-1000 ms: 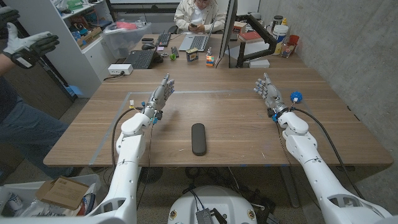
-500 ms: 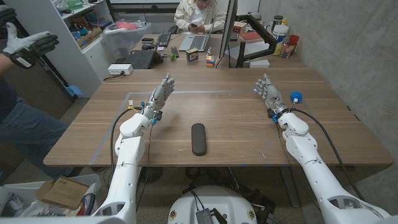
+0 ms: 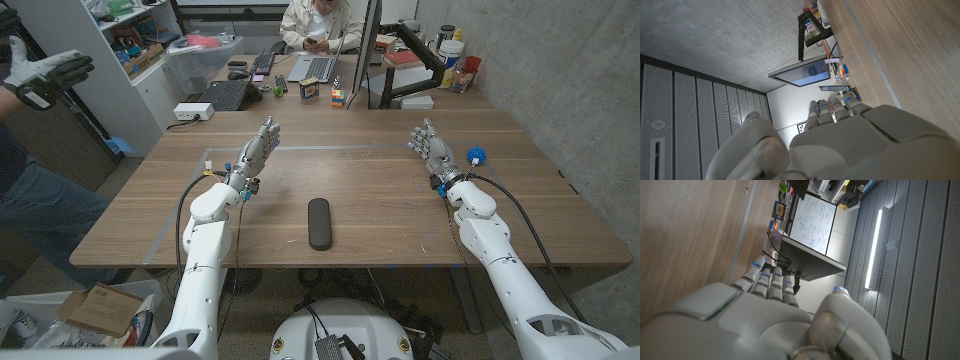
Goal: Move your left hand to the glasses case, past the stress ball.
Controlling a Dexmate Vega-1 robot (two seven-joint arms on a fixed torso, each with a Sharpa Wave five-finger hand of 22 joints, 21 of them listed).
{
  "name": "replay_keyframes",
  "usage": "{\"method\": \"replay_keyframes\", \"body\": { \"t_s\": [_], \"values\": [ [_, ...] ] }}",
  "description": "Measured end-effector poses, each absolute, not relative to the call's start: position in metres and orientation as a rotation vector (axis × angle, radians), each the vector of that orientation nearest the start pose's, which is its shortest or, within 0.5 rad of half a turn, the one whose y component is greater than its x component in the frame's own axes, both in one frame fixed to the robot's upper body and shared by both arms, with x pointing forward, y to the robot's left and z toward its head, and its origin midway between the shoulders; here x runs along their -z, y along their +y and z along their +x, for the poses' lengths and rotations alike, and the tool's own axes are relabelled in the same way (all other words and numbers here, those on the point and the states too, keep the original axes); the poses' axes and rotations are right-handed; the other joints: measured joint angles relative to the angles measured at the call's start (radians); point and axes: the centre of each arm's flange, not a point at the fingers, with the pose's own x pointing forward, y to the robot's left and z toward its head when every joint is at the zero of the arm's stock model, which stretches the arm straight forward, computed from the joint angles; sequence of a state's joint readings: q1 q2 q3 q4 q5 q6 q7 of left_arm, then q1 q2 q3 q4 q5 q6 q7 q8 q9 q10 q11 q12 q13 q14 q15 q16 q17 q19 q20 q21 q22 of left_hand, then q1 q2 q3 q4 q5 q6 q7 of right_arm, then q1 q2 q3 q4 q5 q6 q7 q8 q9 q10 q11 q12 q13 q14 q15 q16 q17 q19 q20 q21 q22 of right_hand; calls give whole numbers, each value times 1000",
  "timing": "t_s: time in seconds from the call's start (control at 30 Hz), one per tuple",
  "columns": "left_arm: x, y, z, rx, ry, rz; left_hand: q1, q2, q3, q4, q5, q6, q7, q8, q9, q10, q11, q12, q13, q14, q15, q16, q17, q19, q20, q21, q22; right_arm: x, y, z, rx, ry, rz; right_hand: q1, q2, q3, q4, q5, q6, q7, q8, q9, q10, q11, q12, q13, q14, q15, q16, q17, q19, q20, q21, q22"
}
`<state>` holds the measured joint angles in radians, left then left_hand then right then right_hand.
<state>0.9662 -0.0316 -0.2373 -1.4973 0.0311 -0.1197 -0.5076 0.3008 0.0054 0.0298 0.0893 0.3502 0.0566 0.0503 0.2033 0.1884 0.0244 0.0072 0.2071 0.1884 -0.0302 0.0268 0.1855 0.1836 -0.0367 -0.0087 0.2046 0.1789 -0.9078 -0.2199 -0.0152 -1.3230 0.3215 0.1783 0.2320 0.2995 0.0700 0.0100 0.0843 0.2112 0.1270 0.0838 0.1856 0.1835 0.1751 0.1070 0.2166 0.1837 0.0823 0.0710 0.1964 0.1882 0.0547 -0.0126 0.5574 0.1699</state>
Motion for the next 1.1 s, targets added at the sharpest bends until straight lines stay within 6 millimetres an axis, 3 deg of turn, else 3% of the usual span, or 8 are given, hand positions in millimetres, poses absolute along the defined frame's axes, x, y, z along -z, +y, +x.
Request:
{"method": "replay_keyframes", "body": {
  "t_s": [1.1],
  "values": [
    [16, 271, 602, 283, -695, 165, 4, 4, -8, 0, 0, 2, -2, 1, 0, -4, -4, 0, 0, 0, 0, 0, 0, -12, 12, -5, 0, 31, -291, 649, -194, -609, 42, 0, 0, -8, 0, 0, 0, 0, 0, 0, 2, -2, 0, 0, 0, 0, 0, 0, 5, 5, -11, 0]
  ]
}}
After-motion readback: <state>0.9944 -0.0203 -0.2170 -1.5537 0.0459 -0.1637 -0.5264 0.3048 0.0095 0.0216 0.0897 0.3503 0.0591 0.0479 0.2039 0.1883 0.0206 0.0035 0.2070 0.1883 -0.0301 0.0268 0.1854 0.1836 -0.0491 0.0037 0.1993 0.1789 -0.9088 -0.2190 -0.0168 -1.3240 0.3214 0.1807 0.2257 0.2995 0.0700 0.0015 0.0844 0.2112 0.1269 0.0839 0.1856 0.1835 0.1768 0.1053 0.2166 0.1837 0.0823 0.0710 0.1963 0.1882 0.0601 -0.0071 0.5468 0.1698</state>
